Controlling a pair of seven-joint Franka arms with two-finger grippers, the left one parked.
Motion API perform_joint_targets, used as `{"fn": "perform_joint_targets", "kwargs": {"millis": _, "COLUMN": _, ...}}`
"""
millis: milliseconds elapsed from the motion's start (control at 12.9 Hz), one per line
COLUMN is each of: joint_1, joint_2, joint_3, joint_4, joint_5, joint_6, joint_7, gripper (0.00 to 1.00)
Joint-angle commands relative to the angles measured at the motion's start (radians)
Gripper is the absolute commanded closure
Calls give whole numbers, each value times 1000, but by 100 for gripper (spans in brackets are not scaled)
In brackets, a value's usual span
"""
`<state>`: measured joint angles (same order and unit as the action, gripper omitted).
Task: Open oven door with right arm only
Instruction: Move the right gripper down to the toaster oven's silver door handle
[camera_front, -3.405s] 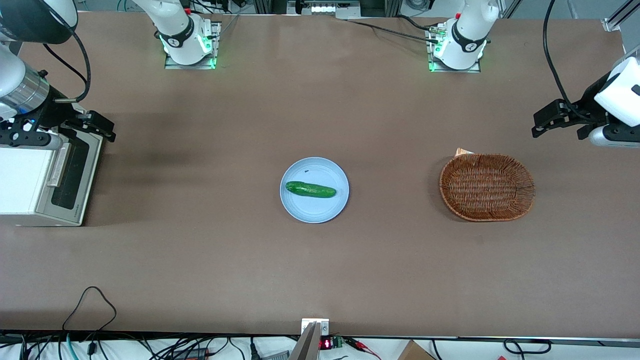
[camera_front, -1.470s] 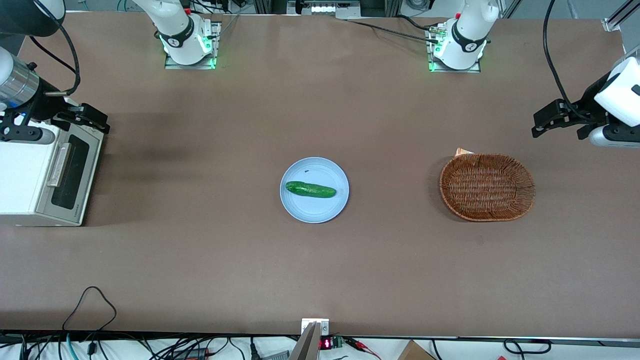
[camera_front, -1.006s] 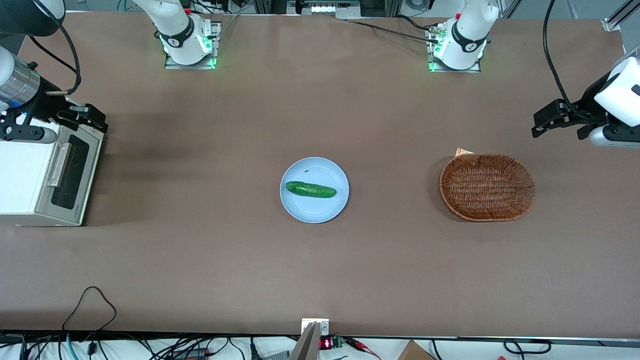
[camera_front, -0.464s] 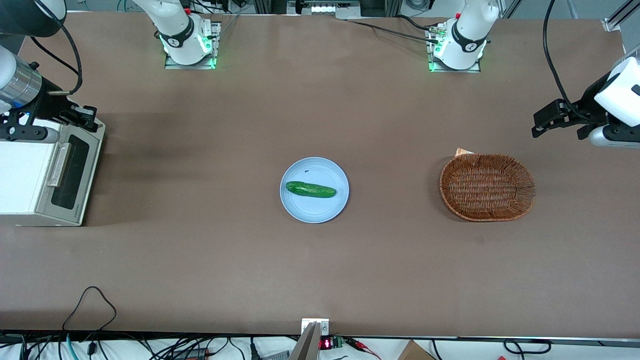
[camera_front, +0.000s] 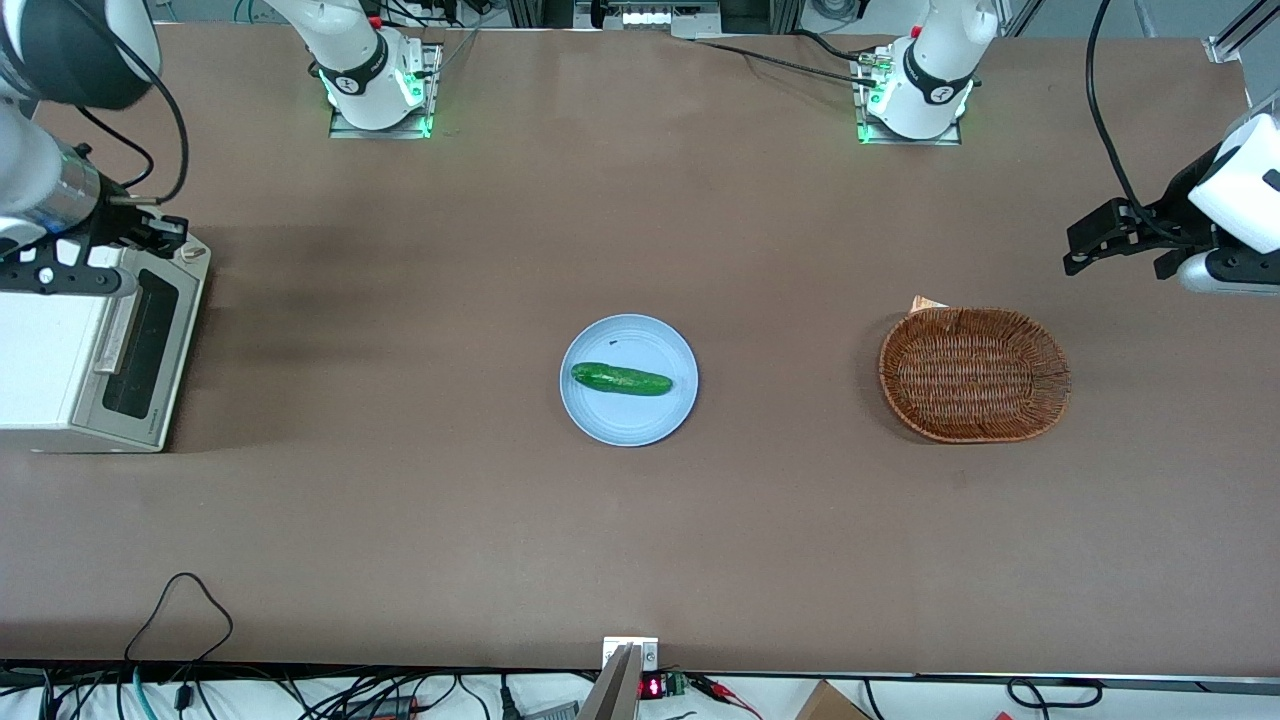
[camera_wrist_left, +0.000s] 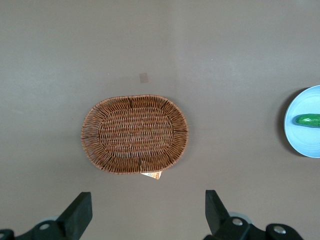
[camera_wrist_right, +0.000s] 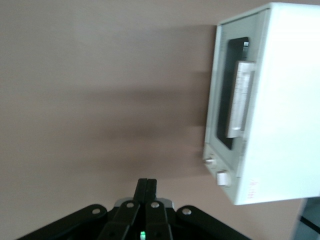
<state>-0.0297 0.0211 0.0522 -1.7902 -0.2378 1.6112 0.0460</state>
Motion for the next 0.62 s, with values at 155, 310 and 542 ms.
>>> {"fn": "perform_joint_targets", "kwargs": {"millis": 155, "joint_1": 5, "joint_2": 97, "joint_3": 5, "joint_4": 17, "joint_5": -297, "joint_6": -53, "joint_7": 138, "gripper": 100}}
{"fn": "perform_joint_targets", "kwargs": {"millis": 310, "joint_1": 25, "joint_2": 138, "joint_3": 5, "joint_4": -36, "joint_5": -455, "joint_6": -39, "joint_7": 214, "gripper": 100}}
{"fn": "perform_joint_targets", "kwargs": {"millis": 542, "joint_1": 25, "joint_2": 171, "joint_3": 5, "joint_4": -184, "joint_5": -699, "joint_6": 94, "joint_7": 467, "gripper": 100}}
